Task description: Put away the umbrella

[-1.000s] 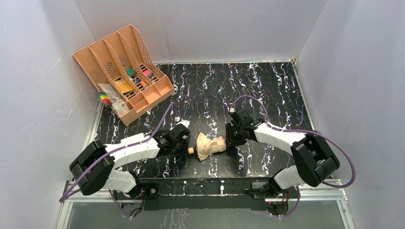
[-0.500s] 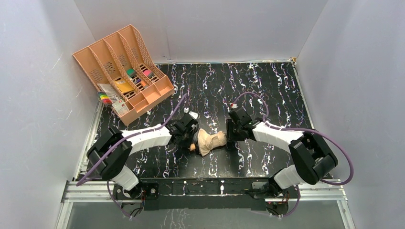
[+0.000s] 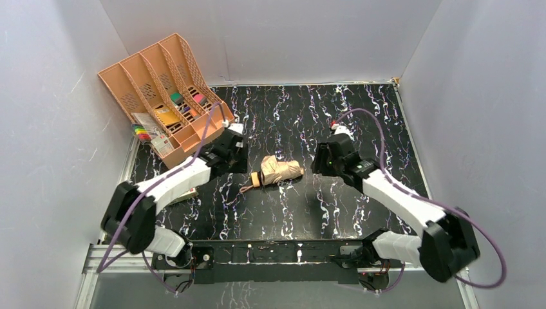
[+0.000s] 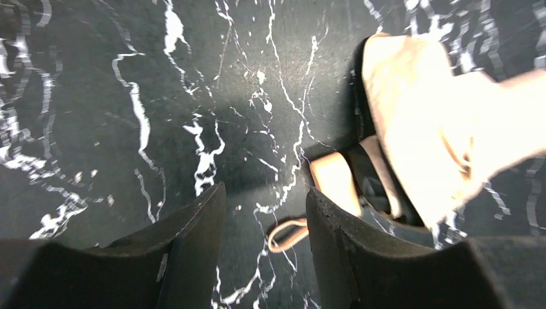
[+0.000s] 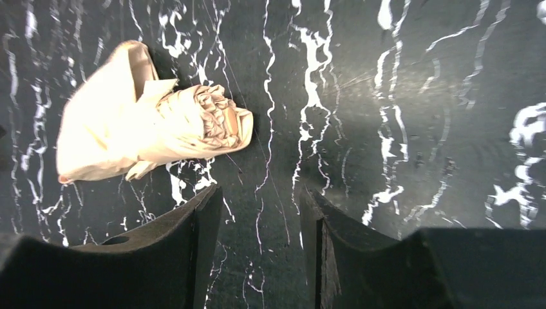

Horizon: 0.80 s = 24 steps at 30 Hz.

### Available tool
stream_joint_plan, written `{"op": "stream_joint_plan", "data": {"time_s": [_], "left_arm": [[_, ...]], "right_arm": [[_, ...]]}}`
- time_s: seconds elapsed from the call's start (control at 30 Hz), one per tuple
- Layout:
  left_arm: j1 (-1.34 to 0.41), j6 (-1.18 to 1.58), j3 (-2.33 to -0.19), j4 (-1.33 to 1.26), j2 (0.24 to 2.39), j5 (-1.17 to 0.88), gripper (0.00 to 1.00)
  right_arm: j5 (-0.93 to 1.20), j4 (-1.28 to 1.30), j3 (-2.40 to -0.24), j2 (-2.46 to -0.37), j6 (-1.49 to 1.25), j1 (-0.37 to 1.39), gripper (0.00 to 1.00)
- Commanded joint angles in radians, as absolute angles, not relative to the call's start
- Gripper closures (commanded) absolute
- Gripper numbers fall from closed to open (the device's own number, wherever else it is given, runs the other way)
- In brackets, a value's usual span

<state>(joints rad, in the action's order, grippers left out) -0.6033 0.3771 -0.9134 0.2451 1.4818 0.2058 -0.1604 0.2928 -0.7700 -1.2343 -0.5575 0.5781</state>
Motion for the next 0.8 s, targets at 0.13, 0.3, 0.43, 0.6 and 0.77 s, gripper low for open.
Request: {"op": "stream_joint_plan", "data": {"time_s": [0.13, 0.3, 0.43, 0.6, 0.77], "left_arm": [[-0.607, 0.524, -0.776, 0.42, 0.999, 0.299, 0.41], [-0.607, 0.572, -0.71, 0.485, 0.788, 0.3, 0.3], [-0.607, 0.573, -0.749, 0.558, 0.706, 0.411, 0.07], [-0.607, 0.48, -0.806, 0.641, 0.652, 0.548, 0.02], [-0.607, 0.477, -0.768, 0.615, 0.582, 0.556, 0.02]], "right_arm": [[-0.202, 0.341, -0.692, -0.848, -0.468, 0.571, 0.36], [-0.204, 0.386, -0.727, -0.69, -0.359, 0.571, 0.31], [-0.413, 0.474, -0.743, -0.572, -0.324, 0.57, 0.08], [-0.517, 0.544, -0.791, -0.537, -0.278, 0.57, 0.01], [-0.568, 0.47, -0.68, -0.417, -0.216, 0.57, 0.02]]}}
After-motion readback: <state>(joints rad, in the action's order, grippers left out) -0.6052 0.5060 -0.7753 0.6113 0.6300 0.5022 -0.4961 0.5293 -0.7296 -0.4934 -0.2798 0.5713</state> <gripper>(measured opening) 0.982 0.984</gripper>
